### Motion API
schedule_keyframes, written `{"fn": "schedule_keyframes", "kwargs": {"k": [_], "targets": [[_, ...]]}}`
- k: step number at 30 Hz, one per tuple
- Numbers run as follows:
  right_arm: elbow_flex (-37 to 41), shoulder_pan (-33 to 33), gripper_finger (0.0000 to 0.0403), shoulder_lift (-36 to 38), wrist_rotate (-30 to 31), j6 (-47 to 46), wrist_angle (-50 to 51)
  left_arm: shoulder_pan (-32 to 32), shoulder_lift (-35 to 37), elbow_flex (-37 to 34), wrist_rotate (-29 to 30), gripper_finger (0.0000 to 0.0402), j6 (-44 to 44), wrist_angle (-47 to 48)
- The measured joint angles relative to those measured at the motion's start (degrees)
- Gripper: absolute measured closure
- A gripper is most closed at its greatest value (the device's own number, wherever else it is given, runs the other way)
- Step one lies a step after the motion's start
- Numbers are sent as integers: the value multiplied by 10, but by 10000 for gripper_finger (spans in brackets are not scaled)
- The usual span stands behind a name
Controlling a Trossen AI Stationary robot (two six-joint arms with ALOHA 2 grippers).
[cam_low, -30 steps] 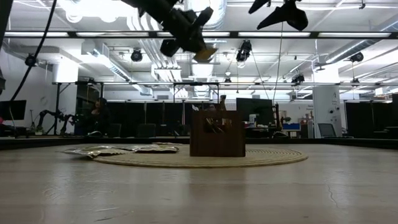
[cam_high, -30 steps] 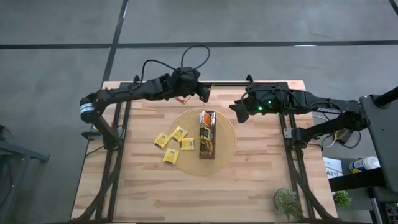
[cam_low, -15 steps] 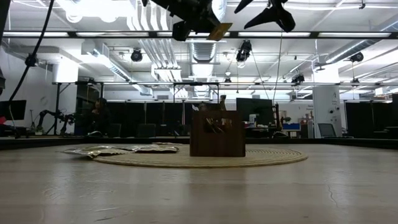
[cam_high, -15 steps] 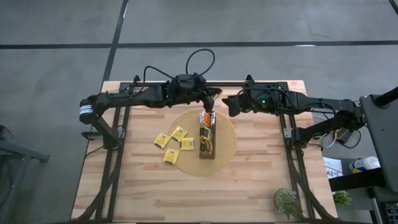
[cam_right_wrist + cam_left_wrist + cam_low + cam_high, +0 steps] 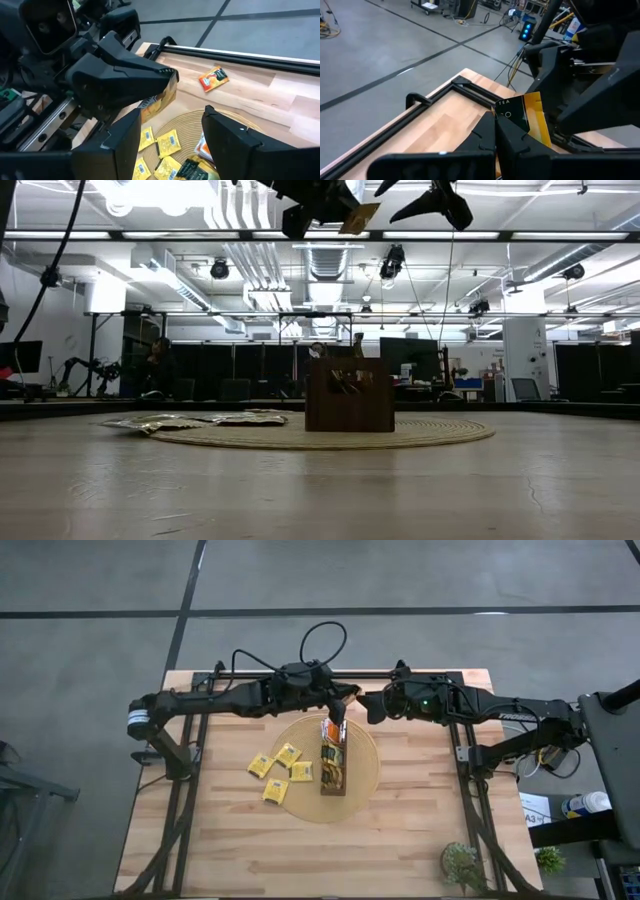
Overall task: Pick & Place Tea
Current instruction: Put the bottom orange tea bag into the bottom section of the wooden organizer
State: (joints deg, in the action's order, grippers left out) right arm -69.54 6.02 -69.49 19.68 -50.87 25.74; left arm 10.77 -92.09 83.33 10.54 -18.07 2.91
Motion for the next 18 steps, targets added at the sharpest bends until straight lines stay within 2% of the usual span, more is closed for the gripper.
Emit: {"fn": "schedule_keyframes", "kwargs": {"k": [18], "targets": [[0,0,207,0,-2,-5,-8,-26,0,0,-12,401,-17,-19]]}}
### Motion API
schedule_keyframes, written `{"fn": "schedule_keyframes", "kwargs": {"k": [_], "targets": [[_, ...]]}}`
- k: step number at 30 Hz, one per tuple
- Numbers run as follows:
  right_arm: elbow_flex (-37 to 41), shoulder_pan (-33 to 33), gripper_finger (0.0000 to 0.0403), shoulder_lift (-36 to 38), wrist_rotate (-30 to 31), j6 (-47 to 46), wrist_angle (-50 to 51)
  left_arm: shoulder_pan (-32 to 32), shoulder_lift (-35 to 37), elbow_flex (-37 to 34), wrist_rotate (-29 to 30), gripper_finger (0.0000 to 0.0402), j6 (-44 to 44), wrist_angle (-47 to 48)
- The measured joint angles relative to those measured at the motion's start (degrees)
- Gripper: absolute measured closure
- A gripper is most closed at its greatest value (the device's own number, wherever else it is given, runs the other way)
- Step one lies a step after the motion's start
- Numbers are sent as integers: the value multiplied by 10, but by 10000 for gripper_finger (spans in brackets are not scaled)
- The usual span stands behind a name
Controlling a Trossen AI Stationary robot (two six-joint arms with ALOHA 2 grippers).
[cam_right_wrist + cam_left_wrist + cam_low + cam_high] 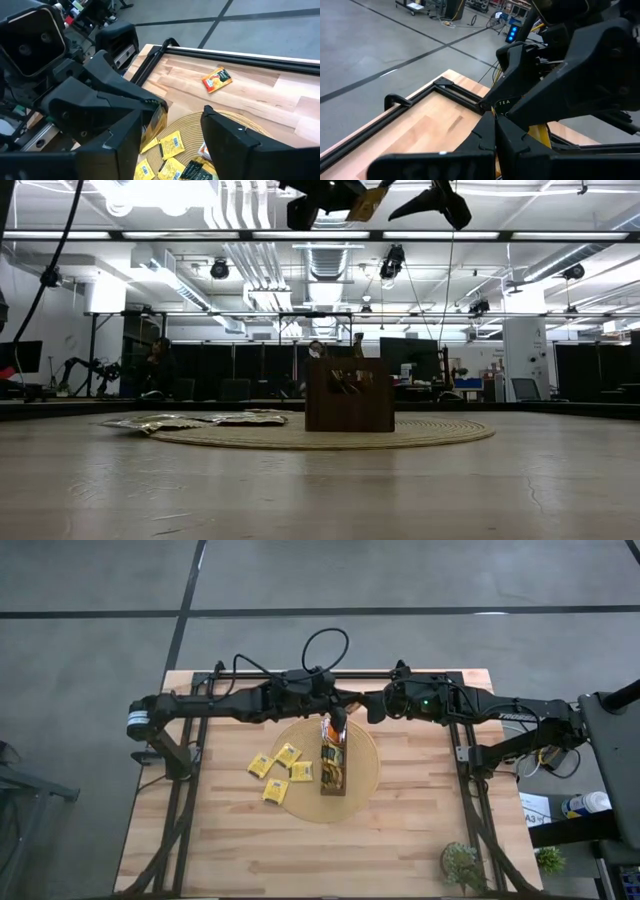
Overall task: Pick & Place Tea
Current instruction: Put the bottom orange tea bag into the bottom section of the wooden organizer
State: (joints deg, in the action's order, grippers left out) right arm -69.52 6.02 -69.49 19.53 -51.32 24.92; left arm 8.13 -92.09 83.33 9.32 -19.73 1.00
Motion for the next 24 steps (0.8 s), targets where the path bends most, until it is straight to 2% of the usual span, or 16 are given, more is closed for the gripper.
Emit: {"fn": "schedule_keyframes", "kwargs": {"k": [4,9,10,17,24], "targets": [[0,0,256,0,-5,-8,0,-2,0,0,0,401,0,1],[0,0,370,0,-19,-6,-1,-4,0,0,1,401,0,3],[0,0,381,0,-19,-2,-1,-4,0,0,1,401,0,3],[0,0,394,0,-35,33,2,-4,0,0,-5,388,8,5],[-3,0,395,8,-66,82,18,-3,10,0,-11,287,-33,22]]}}
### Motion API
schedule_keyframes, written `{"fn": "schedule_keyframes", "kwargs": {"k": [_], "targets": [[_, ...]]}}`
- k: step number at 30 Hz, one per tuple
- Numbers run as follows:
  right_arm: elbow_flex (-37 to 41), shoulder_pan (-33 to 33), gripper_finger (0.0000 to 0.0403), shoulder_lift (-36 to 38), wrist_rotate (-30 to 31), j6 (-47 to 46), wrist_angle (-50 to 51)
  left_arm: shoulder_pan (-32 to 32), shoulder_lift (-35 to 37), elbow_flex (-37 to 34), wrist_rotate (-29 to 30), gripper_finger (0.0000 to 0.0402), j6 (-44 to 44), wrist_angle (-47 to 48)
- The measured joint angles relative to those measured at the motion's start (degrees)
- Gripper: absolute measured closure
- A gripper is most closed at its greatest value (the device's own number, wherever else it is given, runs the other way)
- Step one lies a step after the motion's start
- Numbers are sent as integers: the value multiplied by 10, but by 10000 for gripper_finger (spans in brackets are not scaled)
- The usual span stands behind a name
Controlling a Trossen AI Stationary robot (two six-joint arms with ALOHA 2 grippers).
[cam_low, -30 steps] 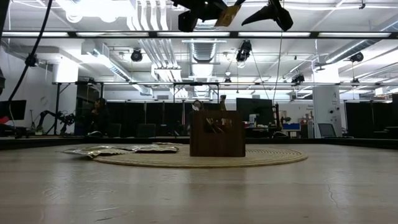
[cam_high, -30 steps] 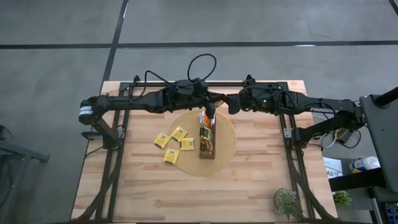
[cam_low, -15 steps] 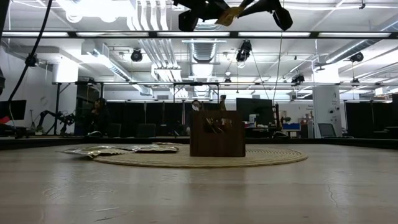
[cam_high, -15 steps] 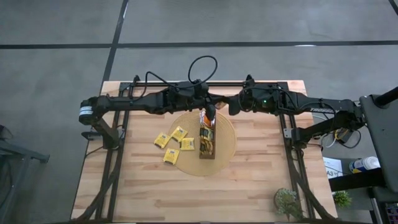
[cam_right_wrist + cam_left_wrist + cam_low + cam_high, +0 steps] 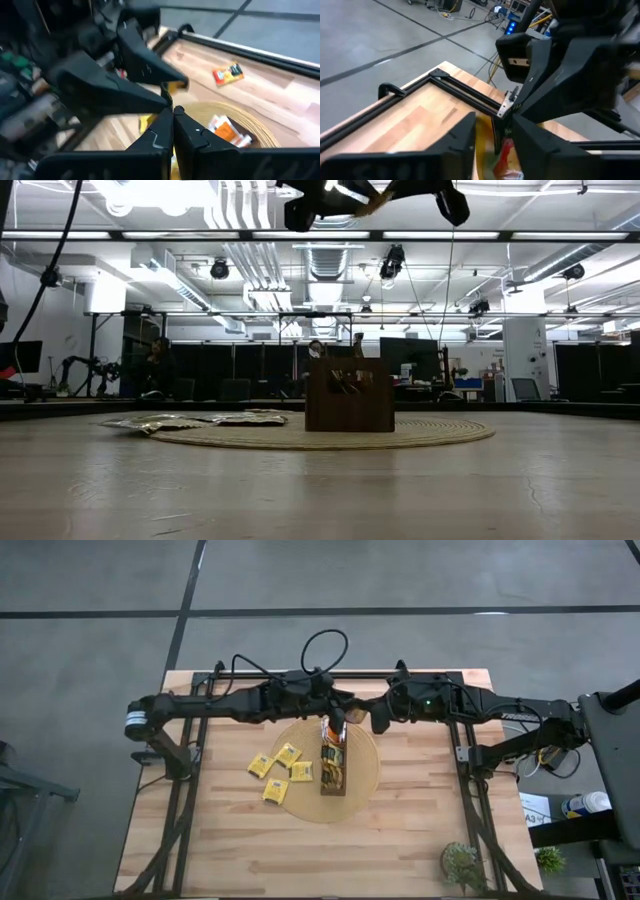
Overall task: Pick & Place Tea
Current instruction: Put the bottom orange tea bag into the bottom section of the wooden organizer
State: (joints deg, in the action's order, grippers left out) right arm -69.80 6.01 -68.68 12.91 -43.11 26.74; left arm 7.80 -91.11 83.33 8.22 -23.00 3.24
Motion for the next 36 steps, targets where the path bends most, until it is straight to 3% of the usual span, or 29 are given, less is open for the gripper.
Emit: {"fn": "schedule_keyframes", "kwargs": {"k": [6,11,21,30,36], "targets": [[0,1,395,9,-21,52,30,8,25,0,-2,187,-33,38],[0,0,395,10,-72,121,32,15,42,0,1,141,-37,78],[0,0,395,10,-103,181,31,16,52,0,-20,137,-57,101],[0,0,395,10,-168,241,32,16,52,0,-142,138,-61,109],[0,-1,395,10,-236,296,35,16,52,0,-183,138,-60,110]]}}
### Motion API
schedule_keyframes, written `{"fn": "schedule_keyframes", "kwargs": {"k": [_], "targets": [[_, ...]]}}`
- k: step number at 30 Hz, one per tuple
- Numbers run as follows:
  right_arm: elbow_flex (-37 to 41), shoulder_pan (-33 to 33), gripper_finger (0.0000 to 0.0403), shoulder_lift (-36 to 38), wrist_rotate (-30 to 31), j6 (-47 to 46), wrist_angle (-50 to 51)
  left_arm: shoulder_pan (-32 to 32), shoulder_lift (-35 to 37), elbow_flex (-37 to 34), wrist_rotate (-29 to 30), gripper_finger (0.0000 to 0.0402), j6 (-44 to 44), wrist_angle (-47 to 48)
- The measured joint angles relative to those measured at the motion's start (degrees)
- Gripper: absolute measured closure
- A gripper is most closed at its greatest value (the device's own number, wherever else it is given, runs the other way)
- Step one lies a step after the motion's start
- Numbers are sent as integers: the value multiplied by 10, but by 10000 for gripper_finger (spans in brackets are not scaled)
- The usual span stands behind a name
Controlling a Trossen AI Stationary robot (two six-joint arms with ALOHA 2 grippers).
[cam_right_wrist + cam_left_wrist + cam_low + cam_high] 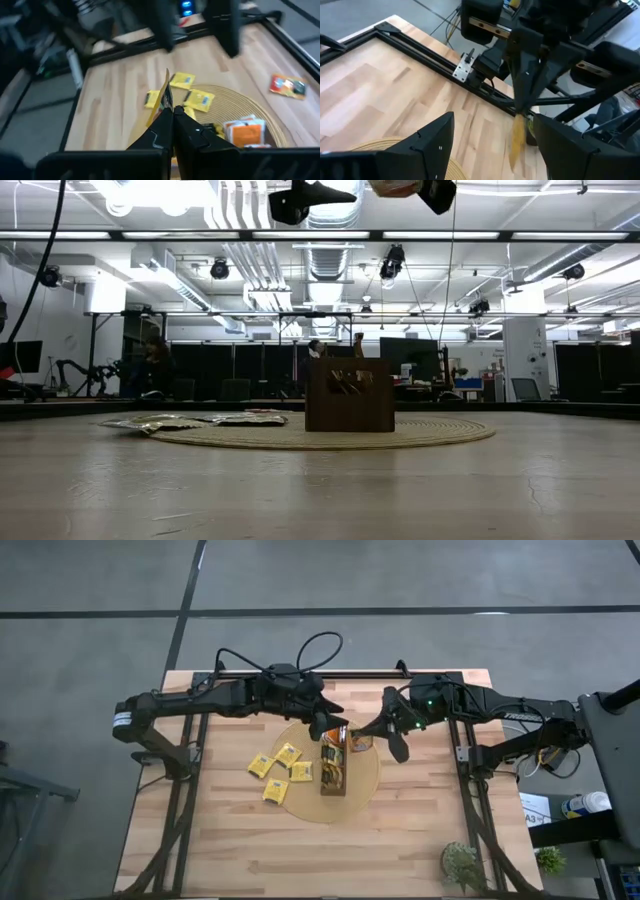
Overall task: Pick & Place Tea
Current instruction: Put the bottom orange tea bag into the bottom section of the wooden organizer
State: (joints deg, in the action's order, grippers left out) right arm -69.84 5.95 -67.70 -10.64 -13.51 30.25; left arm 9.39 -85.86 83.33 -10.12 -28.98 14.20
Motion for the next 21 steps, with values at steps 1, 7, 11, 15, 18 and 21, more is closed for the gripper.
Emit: {"fn": "schedule_keyframes", "kwargs": {"k": [1,7,11,15,18,21], "targets": [[0,-1,395,0,-12,24,4,0,1,0,-3,138,2,0],[4,-1,395,-17,-75,200,48,0,7,0,-15,138,9,-1],[14,0,395,-28,-129,288,50,0,7,0,-20,138,8,0],[31,0,395,-45,-196,364,50,0,7,0,-29,138,5,0],[44,0,395,-64,-226,403,49,0,7,0,-30,138,4,1],[56,1,395,-90,-228,434,51,0,7,0,-38,138,3,1]]}}
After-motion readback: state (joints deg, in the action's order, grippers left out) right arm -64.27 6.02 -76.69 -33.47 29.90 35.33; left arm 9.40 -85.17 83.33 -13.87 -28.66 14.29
